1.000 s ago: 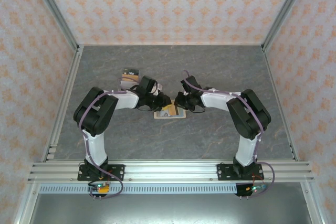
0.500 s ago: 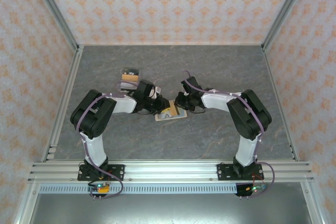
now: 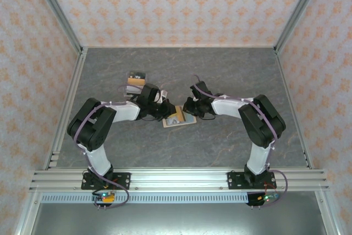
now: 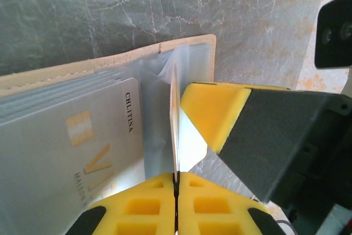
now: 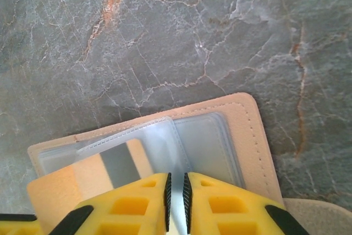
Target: Take the credit cards out of the card holder
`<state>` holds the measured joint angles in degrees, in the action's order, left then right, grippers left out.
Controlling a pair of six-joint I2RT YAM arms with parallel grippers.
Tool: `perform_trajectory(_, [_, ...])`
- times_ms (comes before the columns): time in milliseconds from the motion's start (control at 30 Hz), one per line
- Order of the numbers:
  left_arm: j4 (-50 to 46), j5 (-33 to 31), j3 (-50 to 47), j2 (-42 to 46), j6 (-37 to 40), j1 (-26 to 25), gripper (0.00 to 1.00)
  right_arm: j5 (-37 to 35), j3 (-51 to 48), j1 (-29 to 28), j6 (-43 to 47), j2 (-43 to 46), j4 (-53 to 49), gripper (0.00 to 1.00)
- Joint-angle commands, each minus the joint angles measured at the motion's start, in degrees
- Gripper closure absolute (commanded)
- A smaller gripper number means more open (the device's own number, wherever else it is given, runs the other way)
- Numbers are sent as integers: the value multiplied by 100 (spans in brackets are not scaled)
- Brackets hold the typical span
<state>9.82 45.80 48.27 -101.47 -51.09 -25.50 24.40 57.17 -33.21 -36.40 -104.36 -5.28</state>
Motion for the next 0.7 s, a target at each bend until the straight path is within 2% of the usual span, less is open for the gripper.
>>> perform_trajectory(0, [-463,-149,-54,286,291,-4,93,-255,-253,36,-3,49,-381,82])
perform_trajectory(200, [-1463,-543,40,816,700,217,94,-95,-259,76,96,290,-292,81])
perform_trajectory(367, [-2861,-1434,585,1424,1173,464,94,-38,-138,75,211,634,-295,71])
perform_trajectory(533, [-3922,-2618,1343,1694,1332,632,93,-231,-166,78,322,976,-349,49])
perform_trajectory(667, [-4453,-3918,1868,1702,978,673,94,-304,-209,104,399,1120,-408,34])
